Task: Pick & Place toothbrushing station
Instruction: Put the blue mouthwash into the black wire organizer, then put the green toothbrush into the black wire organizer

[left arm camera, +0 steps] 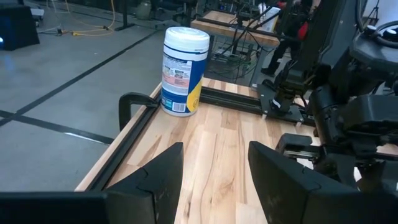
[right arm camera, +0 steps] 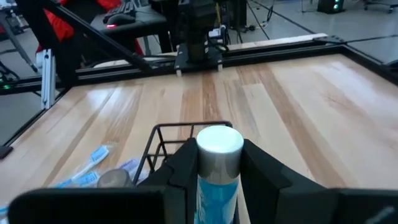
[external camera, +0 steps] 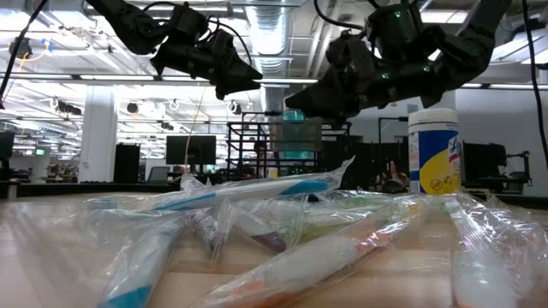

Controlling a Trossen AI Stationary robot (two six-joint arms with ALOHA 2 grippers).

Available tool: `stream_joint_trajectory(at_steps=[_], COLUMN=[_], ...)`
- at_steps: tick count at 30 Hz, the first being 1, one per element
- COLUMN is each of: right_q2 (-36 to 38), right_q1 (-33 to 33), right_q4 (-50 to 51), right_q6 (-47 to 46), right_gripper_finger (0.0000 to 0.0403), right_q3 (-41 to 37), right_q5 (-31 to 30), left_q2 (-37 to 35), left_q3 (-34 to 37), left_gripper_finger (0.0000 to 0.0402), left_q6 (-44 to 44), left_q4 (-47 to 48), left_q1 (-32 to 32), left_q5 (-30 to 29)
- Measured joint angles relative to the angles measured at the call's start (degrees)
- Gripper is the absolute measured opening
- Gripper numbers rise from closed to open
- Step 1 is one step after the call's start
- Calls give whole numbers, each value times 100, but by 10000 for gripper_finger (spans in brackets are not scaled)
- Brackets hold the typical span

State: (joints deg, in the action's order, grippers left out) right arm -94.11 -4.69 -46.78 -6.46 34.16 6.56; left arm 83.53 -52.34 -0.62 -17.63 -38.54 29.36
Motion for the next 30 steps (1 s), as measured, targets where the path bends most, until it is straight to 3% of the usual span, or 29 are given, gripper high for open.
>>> stream_joint_trajectory(at_steps=[9,15,18,30], right_q2=[-1,-2,-2,471], right_q1=[-42,-116,-103,-219], right_q4=[-358,-357,-363,-602], right_q6=[-164,-347,-351,-494], right_gripper_finger=[87,228,266,248], right_q3=[-137,-141,-141,-134], right_q5=[64,90,112,301], left_q2=[2,2,2,2], left_q3=[0,2,2,2], left_gripper_finger=[176,176,176,176], left_q6=[-4,-26,-22,-114], left_q4=[0,0,1,-4], left_q1=[0,0,1,73], left_q5=[2,4,4,5])
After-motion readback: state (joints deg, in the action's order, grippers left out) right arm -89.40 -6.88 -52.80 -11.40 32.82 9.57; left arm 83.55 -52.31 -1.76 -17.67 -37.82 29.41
